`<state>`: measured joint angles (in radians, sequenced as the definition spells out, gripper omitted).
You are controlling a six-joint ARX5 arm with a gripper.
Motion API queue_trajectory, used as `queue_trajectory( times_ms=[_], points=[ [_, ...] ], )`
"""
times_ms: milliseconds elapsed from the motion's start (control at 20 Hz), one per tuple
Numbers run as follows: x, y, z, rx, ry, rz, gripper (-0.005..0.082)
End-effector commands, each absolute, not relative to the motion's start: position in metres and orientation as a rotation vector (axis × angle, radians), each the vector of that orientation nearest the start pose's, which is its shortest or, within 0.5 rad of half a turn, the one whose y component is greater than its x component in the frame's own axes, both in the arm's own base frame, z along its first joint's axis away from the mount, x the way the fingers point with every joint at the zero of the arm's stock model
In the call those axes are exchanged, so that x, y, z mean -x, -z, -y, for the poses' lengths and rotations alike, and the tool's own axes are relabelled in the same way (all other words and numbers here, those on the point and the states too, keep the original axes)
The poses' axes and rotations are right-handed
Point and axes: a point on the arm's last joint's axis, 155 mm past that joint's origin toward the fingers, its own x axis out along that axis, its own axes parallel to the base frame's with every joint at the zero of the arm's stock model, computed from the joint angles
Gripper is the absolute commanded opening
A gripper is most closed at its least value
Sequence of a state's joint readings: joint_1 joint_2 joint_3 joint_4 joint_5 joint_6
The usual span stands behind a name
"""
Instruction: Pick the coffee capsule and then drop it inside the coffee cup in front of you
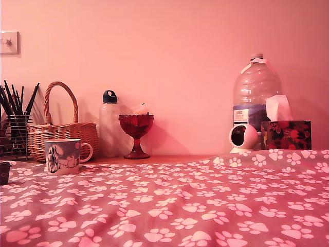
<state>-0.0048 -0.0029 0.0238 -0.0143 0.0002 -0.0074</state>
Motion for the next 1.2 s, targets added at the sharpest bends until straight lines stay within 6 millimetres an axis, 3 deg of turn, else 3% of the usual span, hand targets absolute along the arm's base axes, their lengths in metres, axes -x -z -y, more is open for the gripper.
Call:
queue_trajectory(
  times_ms=[0, 400, 650, 1150],
  points=[
    [-0.244, -0.143, 0.027, 0.166, 0.126, -0.145, 0.0004],
    [-0.244, -0.144, 0.027, 0.166, 0.126, -0.138, 0.0004],
    [-0.245, -0.172, 0.029, 0.222, 0.143, -0.053, 0.0005],
    [-0.265, -0.128, 0.019, 0.183, 0.063, -0.259, -0.0014]
  ],
)
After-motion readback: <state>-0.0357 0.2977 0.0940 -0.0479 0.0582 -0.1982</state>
